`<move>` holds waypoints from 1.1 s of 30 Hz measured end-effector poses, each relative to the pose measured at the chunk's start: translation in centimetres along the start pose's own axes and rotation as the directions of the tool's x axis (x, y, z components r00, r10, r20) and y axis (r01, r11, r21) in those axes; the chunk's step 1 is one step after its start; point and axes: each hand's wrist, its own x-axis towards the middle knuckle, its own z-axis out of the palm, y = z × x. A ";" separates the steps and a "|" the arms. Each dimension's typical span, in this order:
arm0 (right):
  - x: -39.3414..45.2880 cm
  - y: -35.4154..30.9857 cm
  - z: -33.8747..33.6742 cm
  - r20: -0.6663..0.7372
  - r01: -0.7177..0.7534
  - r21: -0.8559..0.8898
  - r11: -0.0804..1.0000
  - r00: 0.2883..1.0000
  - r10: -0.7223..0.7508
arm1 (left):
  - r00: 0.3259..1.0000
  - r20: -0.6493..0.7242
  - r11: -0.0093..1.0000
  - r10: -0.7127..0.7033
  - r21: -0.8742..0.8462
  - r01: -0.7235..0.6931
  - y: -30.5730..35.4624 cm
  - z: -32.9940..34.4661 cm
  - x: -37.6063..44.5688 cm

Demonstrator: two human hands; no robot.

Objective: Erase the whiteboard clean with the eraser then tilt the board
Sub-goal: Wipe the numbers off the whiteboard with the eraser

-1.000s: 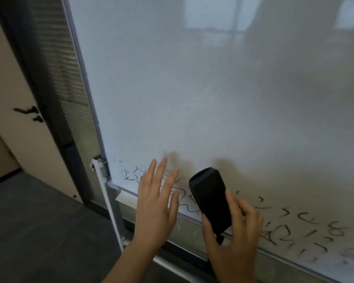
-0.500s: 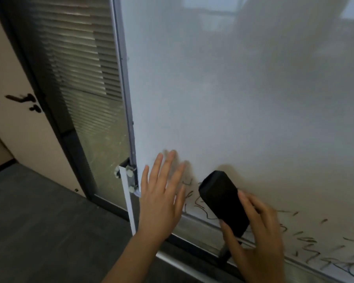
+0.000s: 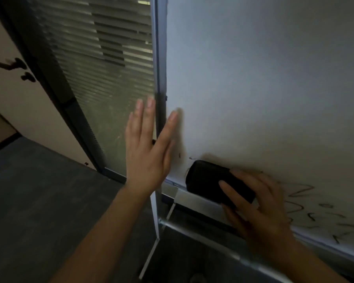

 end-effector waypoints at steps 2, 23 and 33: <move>0.1 0.0 0.8 -0.018 0.046 -0.122 0.991 0.999 -0.048 | 0.992 0.017 0.990 0.127 -0.064 -0.125 -0.5 1.0 0.6; 0.9 -4.7 7.6 -0.048 0.018 -0.596 0.803 0.997 -0.058 | 0.896 0.019 0.885 0.443 -0.171 -0.434 -1.5 2.1 3.7; 1.0 -5.1 7.9 -0.349 -0.324 -0.534 0.781 0.926 0.145 | 0.901 0.162 0.898 0.402 -0.261 -0.354 -1.5 2.2 1.5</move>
